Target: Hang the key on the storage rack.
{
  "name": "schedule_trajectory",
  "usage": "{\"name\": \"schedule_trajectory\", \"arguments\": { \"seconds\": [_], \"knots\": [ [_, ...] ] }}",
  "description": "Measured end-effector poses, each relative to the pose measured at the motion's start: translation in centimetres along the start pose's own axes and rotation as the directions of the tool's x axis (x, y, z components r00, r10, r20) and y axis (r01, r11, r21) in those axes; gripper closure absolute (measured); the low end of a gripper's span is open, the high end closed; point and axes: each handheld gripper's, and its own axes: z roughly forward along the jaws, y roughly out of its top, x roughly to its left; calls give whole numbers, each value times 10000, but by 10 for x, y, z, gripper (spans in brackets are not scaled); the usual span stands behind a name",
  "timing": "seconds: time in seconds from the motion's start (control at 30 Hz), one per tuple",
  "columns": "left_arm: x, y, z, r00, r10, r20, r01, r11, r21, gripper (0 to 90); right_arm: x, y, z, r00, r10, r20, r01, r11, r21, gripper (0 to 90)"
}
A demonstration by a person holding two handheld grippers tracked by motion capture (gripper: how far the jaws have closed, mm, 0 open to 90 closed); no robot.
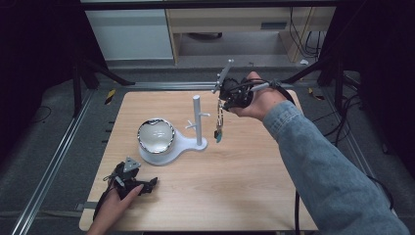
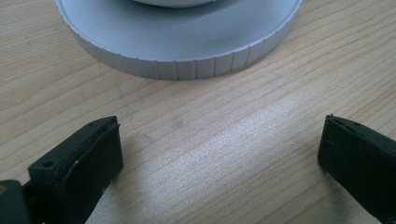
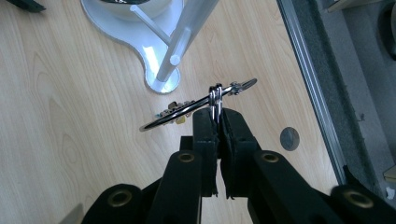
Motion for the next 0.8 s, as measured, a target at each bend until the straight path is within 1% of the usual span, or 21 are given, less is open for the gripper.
{"name": "schedule_trajectory", "arguments": {
  "seconds": [0.03, 0.07, 0.13, 0.17, 0.37, 0.8],
  "knots": [
    [0, 0, 0, 10000, 2, 0, -2, 10000, 1, 0, 1, 1, 1, 10000, 38, 1, -38, 10000, 2, 853],
    [0, 0, 0, 10000, 1, 1, -1, 10000, 2, 0, 1, 2, 2, 10000, -82, -15, 82, 10000, -17, 853],
    [0, 0, 0, 10000, 0, 1, 0, 10000, 0, 0, 2, 4, 2, 10000, -16, -49, 16, 10000, 7, 853],
    [0, 0, 0, 10000, 1, 0, -1, 10000, 2, 0, 2, 5, 3, 9999, -110, -44, 110, 9999, -5, 853],
    [0, 0, 0, 10000, 3, -1, -3, 10000, 1, 0, 5, 11, 7, 9997, -204, -113, 205, 9998, 82, 853],
    [0, 0, 0, 10000, 3, 1, -3, 10000, 1, 0, 12, 27, 22, 9982, -478, -371, 485, 9987, 161, 853]
  ]
}}
